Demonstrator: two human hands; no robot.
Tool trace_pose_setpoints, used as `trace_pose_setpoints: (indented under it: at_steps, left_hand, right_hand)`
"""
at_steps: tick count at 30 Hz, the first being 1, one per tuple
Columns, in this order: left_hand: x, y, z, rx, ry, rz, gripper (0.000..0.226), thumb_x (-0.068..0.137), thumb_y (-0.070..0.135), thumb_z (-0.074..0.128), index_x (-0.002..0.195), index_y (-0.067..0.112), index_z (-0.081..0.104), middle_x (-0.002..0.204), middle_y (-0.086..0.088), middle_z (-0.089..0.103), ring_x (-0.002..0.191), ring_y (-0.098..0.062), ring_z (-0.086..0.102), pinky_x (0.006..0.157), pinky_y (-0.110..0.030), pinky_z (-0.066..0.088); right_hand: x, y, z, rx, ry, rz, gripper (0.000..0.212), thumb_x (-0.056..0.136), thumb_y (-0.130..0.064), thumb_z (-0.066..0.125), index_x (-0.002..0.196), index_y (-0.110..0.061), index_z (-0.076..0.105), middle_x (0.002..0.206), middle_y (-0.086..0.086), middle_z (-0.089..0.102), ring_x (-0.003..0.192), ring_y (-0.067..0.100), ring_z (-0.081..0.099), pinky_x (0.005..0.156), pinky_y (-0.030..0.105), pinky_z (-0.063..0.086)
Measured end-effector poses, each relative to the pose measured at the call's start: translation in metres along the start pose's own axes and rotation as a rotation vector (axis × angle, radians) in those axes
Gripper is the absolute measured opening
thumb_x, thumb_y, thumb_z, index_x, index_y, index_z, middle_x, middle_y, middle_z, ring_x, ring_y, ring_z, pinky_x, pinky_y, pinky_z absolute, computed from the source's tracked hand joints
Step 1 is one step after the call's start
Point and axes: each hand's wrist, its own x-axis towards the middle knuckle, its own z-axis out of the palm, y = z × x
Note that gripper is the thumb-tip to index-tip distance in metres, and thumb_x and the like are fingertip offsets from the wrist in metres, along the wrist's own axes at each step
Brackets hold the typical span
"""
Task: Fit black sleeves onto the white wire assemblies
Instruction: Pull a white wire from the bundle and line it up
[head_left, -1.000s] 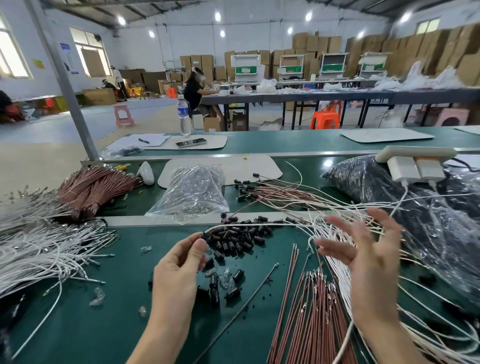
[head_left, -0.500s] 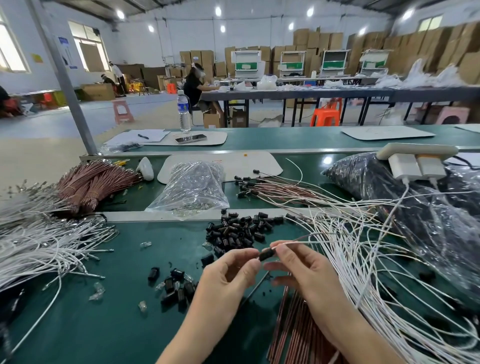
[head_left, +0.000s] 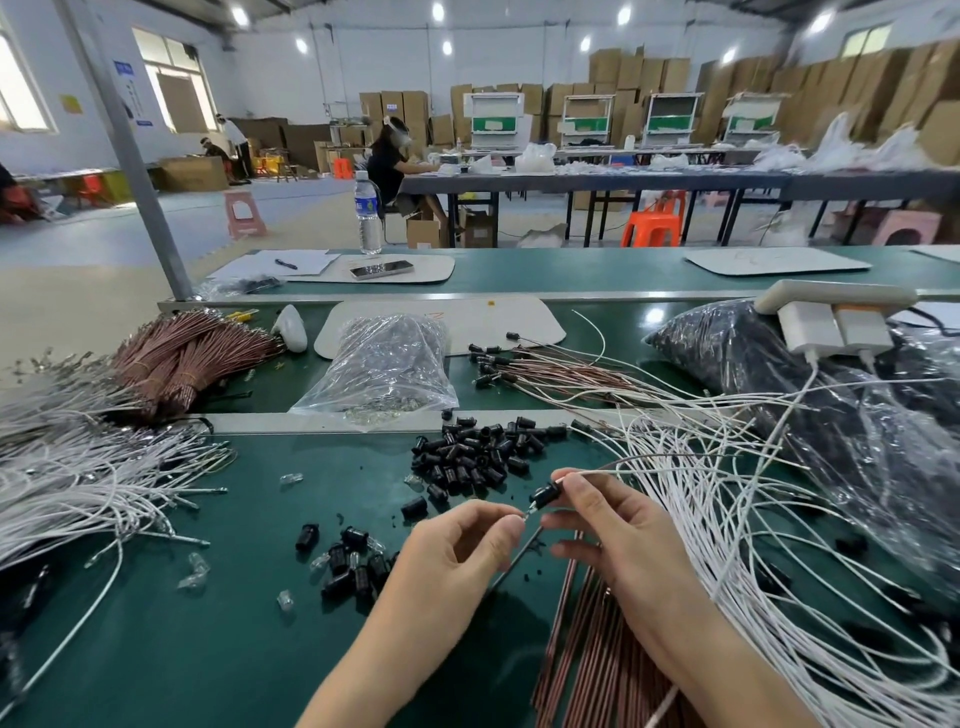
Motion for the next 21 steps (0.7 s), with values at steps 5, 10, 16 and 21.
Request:
trace_pose_setpoints:
  at_steps: [5, 10, 16, 21]
  left_hand:
    - [-0.0011, 0.0022, 0.0021, -0.013, 0.004, 0.017, 0.020, 0.086, 0.060, 0.060, 0.088, 0.042, 0.070, 0.082, 0.006, 0.073, 0.078, -0.013, 0.068, 0.077, -0.028, 0.054]
    - [-0.0023, 0.0042, 0.0023, -0.034, 0.017, -0.003, 0.021, 0.083, 0.051, 0.065, 0.086, 0.031, 0.072, 0.080, 0.005, 0.073, 0.073, -0.011, 0.067, 0.072, -0.020, 0.054]
    - [-0.0037, 0.0074, 0.0039, -0.052, 0.011, -0.008, 0.032, 0.080, 0.055, 0.066, 0.089, 0.025, 0.072, 0.072, 0.007, 0.069, 0.065, -0.001, 0.058, 0.063, -0.018, 0.047]
    - [-0.0019, 0.0058, 0.0029, 0.033, 0.016, -0.002, 0.013, 0.094, 0.038, 0.065, 0.087, 0.028, 0.069, 0.065, 0.014, 0.062, 0.059, 0.000, 0.051, 0.057, -0.015, 0.041]
  right_hand:
    - [-0.0019, 0.0001, 0.0009, -0.098, -0.040, -0.022, 0.020, 0.084, -0.035, 0.068, 0.095, -0.024, 0.080, 0.091, 0.008, 0.077, 0.078, 0.020, 0.074, 0.062, 0.026, 0.059]
    - [-0.0032, 0.0016, 0.0005, -0.149, -0.074, -0.037, 0.019, 0.085, -0.036, 0.068, 0.098, -0.028, 0.079, 0.092, 0.008, 0.077, 0.080, 0.020, 0.074, 0.063, 0.027, 0.059]
    - [-0.0047, 0.0060, 0.0049, -0.165, -0.179, -0.022, 0.020, 0.081, -0.033, 0.077, 0.101, -0.032, 0.077, 0.095, 0.004, 0.075, 0.087, 0.017, 0.073, 0.067, 0.029, 0.059]
    - [0.0000, 0.0055, 0.0030, -0.035, -0.074, -0.017, 0.022, 0.079, -0.032, 0.073, 0.098, -0.020, 0.075, 0.095, 0.015, 0.076, 0.088, 0.027, 0.074, 0.065, 0.028, 0.060]
